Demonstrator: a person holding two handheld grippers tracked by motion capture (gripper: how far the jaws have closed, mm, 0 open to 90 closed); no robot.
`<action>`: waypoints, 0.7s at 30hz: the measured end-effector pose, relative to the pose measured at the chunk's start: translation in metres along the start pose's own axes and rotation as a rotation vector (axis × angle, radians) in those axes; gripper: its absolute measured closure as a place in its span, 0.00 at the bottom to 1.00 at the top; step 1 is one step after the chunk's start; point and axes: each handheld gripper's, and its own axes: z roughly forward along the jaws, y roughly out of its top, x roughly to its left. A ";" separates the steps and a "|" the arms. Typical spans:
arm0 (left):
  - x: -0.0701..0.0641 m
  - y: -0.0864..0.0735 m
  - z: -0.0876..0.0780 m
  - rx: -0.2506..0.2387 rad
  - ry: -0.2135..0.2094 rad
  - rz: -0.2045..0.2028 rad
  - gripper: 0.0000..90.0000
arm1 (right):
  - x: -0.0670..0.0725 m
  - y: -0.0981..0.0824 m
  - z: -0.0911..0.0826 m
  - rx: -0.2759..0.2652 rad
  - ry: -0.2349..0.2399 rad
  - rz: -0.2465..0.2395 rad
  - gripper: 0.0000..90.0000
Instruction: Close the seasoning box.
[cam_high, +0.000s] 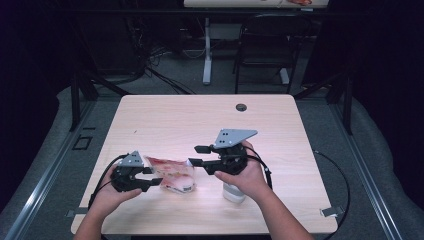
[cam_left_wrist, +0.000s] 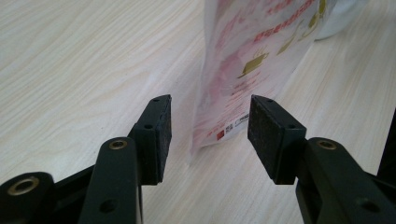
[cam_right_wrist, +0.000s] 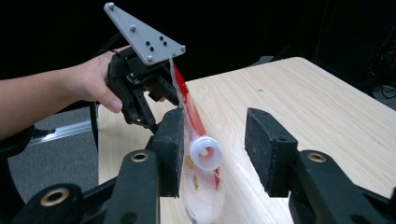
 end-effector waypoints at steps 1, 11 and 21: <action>0.001 -0.001 -0.001 -0.004 0.003 -0.007 0.56 | -0.001 -0.001 -0.002 -0.002 -0.005 0.005 0.64; 0.003 -0.005 -0.009 -0.010 0.025 -0.019 0.55 | -0.002 -0.008 -0.014 -0.007 -0.056 0.029 0.60; 0.007 -0.007 -0.015 -0.020 0.044 -0.028 0.55 | -0.008 -0.015 -0.027 0.020 -0.098 0.051 0.60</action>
